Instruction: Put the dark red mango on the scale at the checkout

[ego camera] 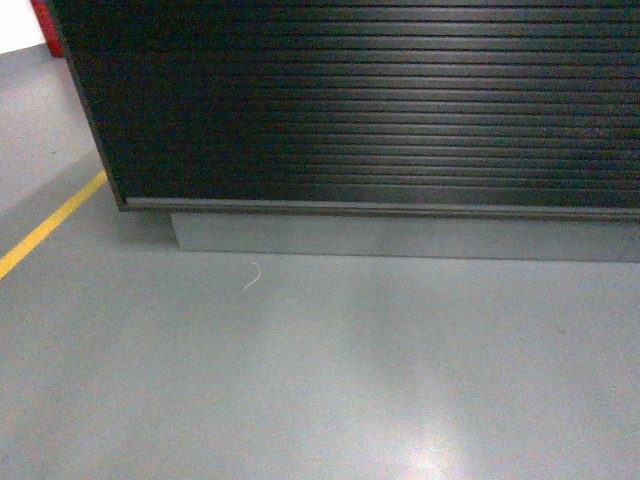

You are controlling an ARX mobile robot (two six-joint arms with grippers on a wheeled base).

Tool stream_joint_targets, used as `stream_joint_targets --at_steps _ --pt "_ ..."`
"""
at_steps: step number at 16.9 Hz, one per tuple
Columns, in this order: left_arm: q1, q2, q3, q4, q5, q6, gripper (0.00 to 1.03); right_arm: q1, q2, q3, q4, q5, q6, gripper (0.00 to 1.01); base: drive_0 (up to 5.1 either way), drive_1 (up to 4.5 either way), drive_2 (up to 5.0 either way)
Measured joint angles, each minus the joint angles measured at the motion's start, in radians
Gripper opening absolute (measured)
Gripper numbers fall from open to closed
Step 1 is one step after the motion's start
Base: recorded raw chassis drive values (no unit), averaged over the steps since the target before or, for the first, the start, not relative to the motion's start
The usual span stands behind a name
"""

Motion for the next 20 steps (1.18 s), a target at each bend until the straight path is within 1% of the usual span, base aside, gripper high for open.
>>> stream_joint_targets --at_steps 3,20 --pt "0.0 0.0 0.0 -0.003 0.001 0.0 0.98 0.0 0.0 0.0 0.0 0.0 0.0 0.98 0.1 4.03 -3.8" --pt "0.0 0.0 0.0 0.001 0.002 0.0 0.98 0.0 0.0 0.0 0.0 0.0 0.0 0.98 0.0 2.84 -2.9"
